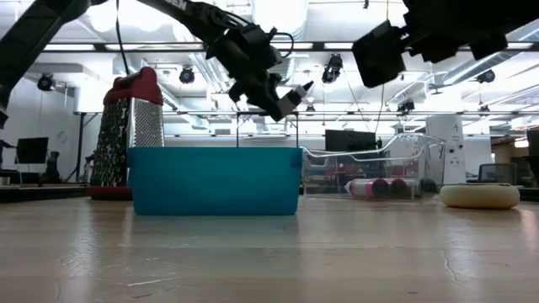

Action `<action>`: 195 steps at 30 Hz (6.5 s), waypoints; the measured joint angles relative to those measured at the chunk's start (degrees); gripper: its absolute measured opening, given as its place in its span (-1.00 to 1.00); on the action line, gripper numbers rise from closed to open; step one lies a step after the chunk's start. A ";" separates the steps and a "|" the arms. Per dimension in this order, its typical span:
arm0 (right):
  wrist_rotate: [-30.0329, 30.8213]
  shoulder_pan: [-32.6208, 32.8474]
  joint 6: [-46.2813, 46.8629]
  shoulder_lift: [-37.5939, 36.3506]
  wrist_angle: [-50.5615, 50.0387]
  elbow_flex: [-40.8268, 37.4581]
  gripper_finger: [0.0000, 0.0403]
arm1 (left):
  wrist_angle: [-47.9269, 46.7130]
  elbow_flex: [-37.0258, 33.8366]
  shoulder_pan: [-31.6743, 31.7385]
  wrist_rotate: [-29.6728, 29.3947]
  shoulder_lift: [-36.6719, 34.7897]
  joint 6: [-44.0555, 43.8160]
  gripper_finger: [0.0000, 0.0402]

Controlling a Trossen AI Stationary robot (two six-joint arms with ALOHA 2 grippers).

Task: Pick & Place Food Item
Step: Put the top black food coloring bottle into the transparent bin

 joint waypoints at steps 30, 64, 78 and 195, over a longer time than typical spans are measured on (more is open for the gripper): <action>32.45 -4.65 -9.04 0.00 23.27 -6.62 0.13 | 5.38 -3.67 0.01 21.81 0.00 -8.64 -0.42; 27.47 -28.21 -7.33 11.39 46.93 -4.21 0.50 | 11.93 -3.75 -0.99 28.62 -0.09 -11.24 -0.42; 21.27 -31.15 -5.05 12.55 47.80 -1.75 0.46 | 14.73 -6.49 -1.00 28.83 -0.09 -11.05 -0.42; 17.41 -31.08 -4.44 15.80 47.24 0.58 -0.55 | -13.87 -6.47 -0.18 29.55 -0.02 -7.77 0.37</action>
